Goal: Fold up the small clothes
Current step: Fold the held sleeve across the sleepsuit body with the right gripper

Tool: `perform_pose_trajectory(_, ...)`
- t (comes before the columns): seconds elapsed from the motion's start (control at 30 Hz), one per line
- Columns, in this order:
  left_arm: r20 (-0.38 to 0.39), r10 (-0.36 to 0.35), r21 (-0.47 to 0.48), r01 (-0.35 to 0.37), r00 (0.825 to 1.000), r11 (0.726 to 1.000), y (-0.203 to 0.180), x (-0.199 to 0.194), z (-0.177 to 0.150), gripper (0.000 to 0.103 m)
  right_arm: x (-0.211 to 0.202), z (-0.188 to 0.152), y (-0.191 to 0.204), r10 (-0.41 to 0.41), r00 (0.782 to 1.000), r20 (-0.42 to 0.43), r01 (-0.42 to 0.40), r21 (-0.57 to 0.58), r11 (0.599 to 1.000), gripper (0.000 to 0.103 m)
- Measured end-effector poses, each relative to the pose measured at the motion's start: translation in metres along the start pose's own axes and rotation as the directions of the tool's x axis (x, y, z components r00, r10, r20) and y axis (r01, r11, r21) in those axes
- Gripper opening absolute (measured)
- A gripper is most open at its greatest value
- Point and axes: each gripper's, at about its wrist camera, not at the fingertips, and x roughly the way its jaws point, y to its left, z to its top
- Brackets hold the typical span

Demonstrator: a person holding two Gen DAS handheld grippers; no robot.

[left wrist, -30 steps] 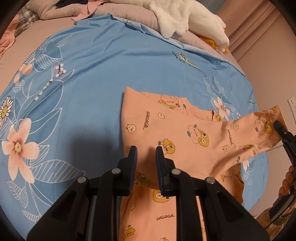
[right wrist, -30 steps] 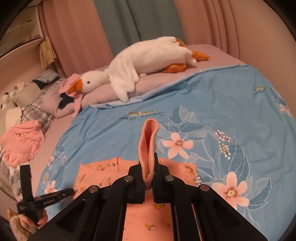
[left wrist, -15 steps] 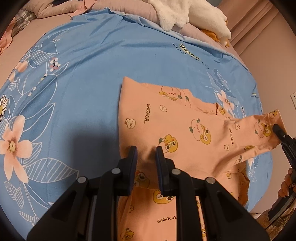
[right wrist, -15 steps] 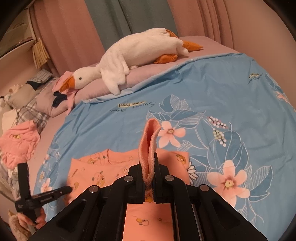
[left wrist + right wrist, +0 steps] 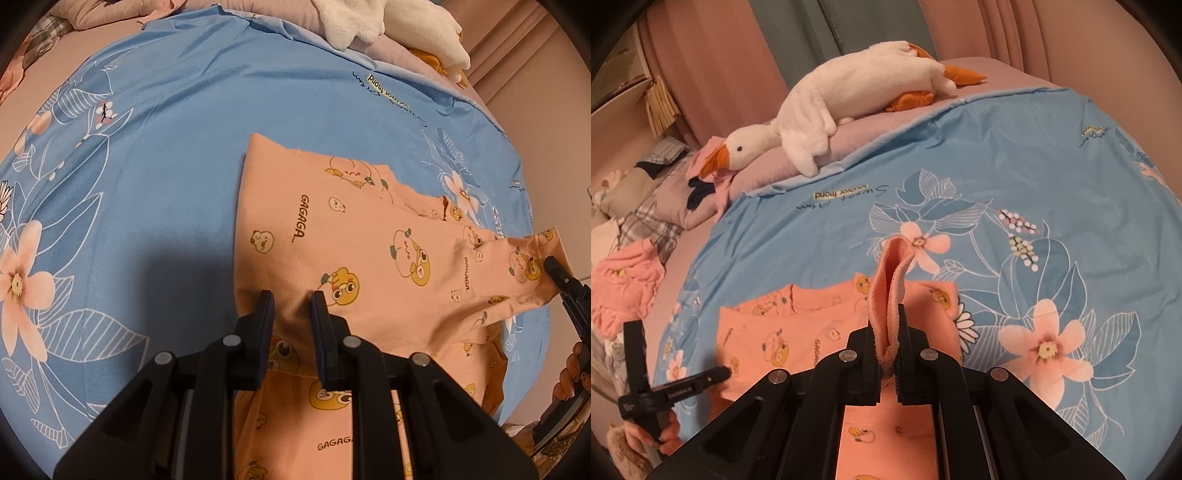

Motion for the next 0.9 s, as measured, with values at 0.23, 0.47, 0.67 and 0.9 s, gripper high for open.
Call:
perform_pose_trajectory(0.23,0.001,0.011,0.007,-0.011,1.0,1.0,-0.001,0.002,-0.001,0.019,0.006,-0.005,-0.006,-0.02,1.0,-0.022,0.02,0.009,1.0,0.006)
perform_pose_trajectory(0.47,0.006,0.029,0.014,-0.029,1.0,0.999,-0.002,0.004,-0.002,0.021,0.015,-0.011,-0.012,-0.036,0.998,-0.047,0.037,0.024,0.999,0.006)
perform_pose_trajectory(0.67,0.011,0.042,0.019,-0.042,0.999,0.999,-0.002,0.004,-0.002,0.024,0.021,-0.015,-0.019,-0.048,0.996,-0.075,0.05,0.03,0.998,0.006)
perform_pose_trajectory(0.9,0.011,0.047,0.022,-0.047,0.999,0.999,-0.001,0.004,-0.002,0.024,0.027,-0.021,-0.029,-0.057,0.993,-0.101,0.062,0.048,0.997,0.006)
